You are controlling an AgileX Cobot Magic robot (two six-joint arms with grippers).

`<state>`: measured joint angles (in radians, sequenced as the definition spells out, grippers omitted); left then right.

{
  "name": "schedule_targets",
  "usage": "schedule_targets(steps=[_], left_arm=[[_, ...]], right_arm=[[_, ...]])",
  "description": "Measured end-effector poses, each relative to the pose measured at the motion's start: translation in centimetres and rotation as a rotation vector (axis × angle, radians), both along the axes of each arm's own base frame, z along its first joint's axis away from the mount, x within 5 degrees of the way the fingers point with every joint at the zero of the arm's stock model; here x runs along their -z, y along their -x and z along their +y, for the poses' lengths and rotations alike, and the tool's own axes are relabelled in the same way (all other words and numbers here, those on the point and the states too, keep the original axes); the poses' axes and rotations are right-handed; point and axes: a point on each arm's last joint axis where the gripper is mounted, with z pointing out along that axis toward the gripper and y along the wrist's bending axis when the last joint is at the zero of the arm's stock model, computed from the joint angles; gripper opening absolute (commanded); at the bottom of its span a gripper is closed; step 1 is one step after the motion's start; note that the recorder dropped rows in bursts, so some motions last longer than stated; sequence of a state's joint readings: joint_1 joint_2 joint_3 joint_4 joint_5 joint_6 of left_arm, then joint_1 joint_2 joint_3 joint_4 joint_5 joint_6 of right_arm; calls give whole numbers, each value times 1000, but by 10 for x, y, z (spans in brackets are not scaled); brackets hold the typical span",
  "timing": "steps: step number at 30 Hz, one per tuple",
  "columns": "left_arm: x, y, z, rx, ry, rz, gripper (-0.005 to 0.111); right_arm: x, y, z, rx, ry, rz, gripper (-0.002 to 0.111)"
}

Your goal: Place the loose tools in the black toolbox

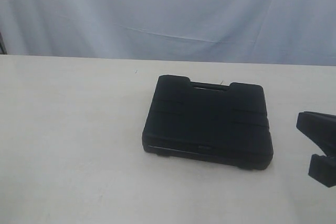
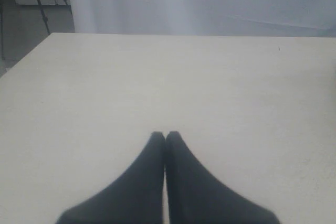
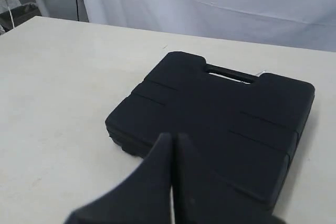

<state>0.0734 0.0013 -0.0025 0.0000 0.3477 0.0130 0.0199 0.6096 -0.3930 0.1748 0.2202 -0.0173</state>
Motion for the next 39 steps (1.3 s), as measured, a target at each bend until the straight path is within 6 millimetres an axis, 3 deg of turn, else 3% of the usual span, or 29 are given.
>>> schedule_targets(steps=[10, 18, 25, 30, 39], left_arm=[[0, 0, 0, 0, 0, 0, 0], [0, 0, 0, 0, 0, 0, 0], [0, 0, 0, 0, 0, 0, 0], [0, 0, 0, 0, 0, 0, 0], [0, 0, 0, 0, 0, 0, 0]], right_arm=[[-3, 8, -7, 62, 10, -103, -1], [37, 29, -19, 183, 18, -95, -1], [68, 58, -17, 208, 31, -260, -1], [66, 67, -15, 201, 73, -352, -1], [83, 69, -15, 198, 103, -160, -1]])
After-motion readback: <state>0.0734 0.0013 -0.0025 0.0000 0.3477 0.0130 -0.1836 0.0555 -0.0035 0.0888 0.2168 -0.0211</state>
